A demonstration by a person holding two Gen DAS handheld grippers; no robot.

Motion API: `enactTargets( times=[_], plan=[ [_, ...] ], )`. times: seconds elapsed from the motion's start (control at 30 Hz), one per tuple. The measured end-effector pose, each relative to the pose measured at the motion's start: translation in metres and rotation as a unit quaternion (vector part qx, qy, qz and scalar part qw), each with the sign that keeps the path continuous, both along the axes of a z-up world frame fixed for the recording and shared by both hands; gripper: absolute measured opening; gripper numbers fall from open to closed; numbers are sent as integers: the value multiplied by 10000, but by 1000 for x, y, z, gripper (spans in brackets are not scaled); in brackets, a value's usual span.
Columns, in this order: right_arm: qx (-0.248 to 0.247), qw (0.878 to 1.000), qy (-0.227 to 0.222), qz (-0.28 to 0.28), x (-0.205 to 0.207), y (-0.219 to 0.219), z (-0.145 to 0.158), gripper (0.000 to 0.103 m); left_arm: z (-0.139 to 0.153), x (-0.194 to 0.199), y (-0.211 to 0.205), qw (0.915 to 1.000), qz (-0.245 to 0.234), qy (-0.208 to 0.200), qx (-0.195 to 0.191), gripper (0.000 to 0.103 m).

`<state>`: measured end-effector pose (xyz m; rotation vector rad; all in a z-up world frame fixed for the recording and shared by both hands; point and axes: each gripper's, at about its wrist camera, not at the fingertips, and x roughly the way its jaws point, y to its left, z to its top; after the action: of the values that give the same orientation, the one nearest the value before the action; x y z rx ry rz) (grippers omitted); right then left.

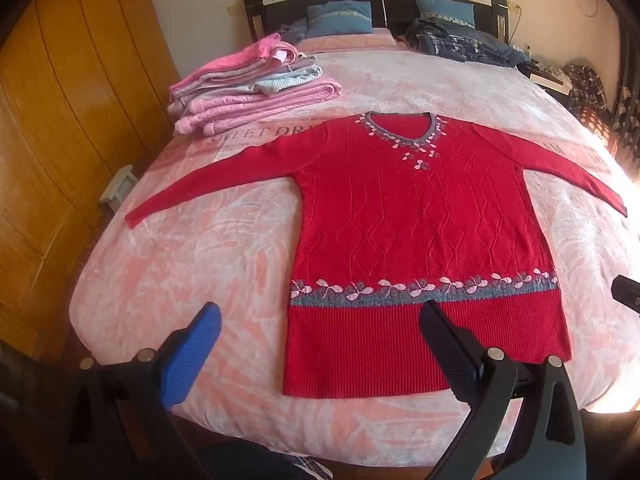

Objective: Fold small clothes

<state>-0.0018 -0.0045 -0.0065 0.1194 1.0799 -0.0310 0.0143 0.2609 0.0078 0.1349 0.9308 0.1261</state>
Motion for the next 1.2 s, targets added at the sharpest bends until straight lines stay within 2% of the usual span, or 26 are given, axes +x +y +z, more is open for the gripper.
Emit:
enactTargets(
  times=[1.2],
  plan=[
    [43,10000,20,-16,0,-2,-1,100,-3,3,4,9999,92,74,1,99]
  ],
)
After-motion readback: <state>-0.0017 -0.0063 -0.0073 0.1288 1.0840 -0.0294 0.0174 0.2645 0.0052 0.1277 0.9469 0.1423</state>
